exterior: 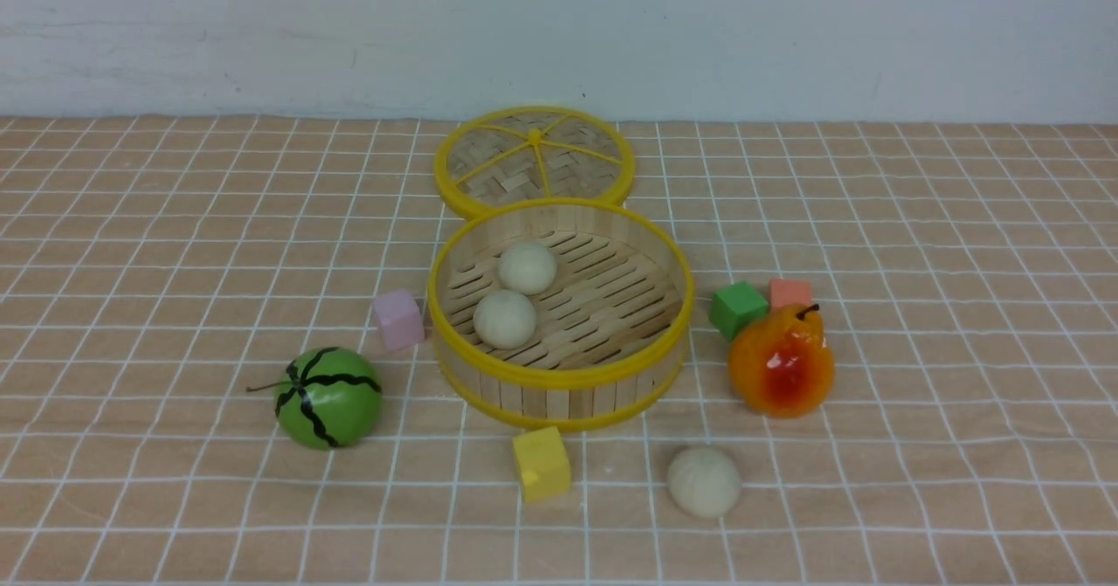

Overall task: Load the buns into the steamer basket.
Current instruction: Use the right arm to grab a steamed stuffed bun

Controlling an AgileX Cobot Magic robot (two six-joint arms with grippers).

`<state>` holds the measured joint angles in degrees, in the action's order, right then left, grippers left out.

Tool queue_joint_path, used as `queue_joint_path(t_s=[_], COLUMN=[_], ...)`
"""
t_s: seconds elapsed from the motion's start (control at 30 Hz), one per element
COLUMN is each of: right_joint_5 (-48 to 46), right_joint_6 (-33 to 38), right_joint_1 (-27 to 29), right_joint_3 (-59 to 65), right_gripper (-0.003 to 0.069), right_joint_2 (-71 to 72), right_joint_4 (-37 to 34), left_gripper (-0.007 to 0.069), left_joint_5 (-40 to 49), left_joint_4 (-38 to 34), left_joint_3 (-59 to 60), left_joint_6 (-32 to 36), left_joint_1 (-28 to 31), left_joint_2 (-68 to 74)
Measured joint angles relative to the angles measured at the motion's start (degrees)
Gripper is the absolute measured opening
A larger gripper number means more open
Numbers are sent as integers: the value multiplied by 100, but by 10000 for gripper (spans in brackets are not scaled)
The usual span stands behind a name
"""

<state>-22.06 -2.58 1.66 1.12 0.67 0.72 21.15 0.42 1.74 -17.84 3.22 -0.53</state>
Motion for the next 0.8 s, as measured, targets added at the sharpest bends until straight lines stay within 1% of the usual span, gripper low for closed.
queue_joint_path(t_s=[0.63, 0.7, 0.8], right_joint_5=[28, 165, 650], right_joint_6=[5, 0, -87], right_joint_1=[0, 0, 0], right_joint_3=[0, 12, 52], right_gripper=[239, 239, 239], right_joint_2=[0, 0, 0], right_joint_4=[2, 2, 2], left_gripper=[-1, -1, -1], left_joint_5=[0, 0, 0], left_joint_4=[0, 0, 0], left_joint_3=[0, 0, 0], left_joint_6=[0, 0, 0], left_joint_1=[0, 0, 0], left_joint_2=[0, 0, 0])
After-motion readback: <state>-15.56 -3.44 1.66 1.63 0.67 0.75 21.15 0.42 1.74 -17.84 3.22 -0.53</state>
